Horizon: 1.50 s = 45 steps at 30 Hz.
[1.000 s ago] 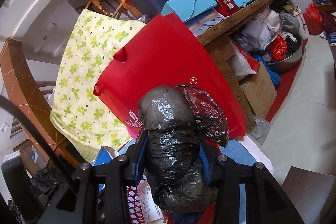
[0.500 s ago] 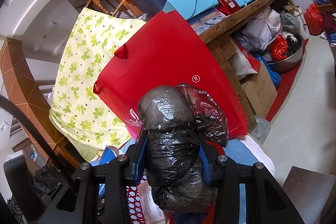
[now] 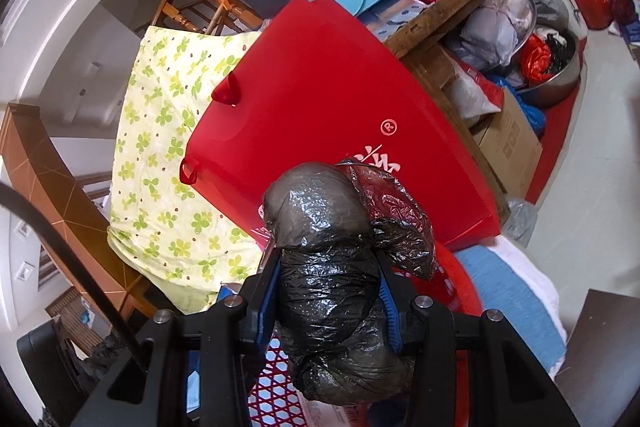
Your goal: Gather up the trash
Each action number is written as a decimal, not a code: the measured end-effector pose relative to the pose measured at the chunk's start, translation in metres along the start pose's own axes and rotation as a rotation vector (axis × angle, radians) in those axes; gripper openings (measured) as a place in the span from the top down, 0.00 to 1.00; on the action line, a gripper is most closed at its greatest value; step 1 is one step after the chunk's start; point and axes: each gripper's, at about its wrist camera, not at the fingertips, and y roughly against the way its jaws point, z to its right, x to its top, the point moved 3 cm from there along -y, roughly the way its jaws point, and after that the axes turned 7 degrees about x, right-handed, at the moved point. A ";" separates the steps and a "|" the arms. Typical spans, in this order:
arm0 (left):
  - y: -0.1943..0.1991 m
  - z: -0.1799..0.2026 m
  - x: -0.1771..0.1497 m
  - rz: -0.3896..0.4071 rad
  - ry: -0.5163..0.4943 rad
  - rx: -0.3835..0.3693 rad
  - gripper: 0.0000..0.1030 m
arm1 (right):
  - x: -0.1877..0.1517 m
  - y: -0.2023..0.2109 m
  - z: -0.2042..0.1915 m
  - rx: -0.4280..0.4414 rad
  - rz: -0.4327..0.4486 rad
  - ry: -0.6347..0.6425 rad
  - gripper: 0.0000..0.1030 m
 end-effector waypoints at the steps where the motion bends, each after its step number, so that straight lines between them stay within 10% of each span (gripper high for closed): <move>1: -0.001 -0.001 0.000 0.000 0.005 -0.005 0.30 | 0.000 -0.001 0.000 0.003 -0.002 -0.005 0.55; 6: -0.011 -0.009 -0.005 -0.013 0.051 -0.052 0.30 | 0.000 -0.006 0.005 0.030 0.000 -0.054 0.40; 19: 0.001 -0.043 -0.015 0.003 0.114 -0.031 0.19 | -0.004 -0.005 -0.012 0.008 0.017 0.029 0.39; 45: 0.147 -0.087 -0.036 0.118 0.075 0.087 0.09 | -0.048 0.110 -0.106 -0.125 0.089 0.459 0.33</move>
